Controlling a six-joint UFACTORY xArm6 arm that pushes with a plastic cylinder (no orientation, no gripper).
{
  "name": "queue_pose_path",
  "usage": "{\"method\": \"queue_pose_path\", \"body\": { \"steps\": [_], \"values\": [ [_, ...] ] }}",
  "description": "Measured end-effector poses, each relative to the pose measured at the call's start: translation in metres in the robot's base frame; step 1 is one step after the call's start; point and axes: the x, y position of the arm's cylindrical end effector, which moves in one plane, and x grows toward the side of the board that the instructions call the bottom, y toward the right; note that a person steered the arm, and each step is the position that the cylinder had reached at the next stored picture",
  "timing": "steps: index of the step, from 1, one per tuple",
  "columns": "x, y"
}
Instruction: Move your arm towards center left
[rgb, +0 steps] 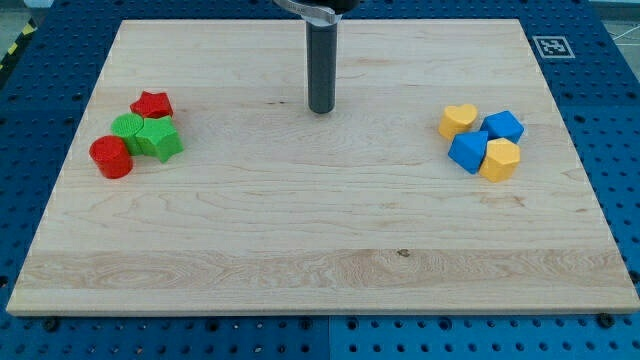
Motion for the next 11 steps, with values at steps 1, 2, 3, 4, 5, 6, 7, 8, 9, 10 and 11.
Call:
{"method": "queue_pose_path", "body": {
  "steps": [1, 2, 3, 4, 5, 6, 7, 8, 9, 10, 11],
  "values": [
    [0.0, 0.0],
    [0.0, 0.0],
    [0.0, 0.0],
    [0.0, 0.0],
    [0.0, -0.029],
    [0.0, -0.1],
    [-0.008, -0.141],
    [-0.072, -0.194],
    [-0.074, -0.251],
    [-0.071, -0.3],
    [-0.071, -0.301]
  ]
}}
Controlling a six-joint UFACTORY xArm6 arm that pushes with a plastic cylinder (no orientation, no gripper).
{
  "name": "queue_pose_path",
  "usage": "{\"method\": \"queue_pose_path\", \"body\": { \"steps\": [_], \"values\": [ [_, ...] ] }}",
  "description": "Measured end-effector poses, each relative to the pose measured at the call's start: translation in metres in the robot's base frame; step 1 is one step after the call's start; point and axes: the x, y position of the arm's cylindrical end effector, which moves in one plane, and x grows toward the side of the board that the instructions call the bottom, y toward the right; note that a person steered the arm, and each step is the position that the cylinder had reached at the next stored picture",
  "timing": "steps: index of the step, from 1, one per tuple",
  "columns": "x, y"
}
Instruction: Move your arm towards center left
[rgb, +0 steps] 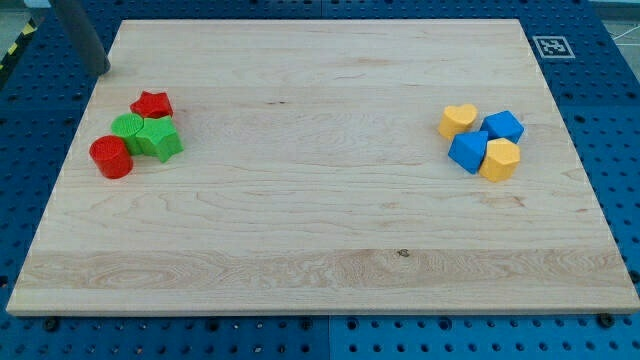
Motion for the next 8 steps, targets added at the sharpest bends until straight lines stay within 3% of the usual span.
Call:
{"method": "queue_pose_path", "body": {
  "steps": [4, 5, 6, 8],
  "values": [
    [0.028, -0.002],
    [0.047, -0.001],
    [0.099, -0.001],
    [0.116, 0.0]
  ]
}}
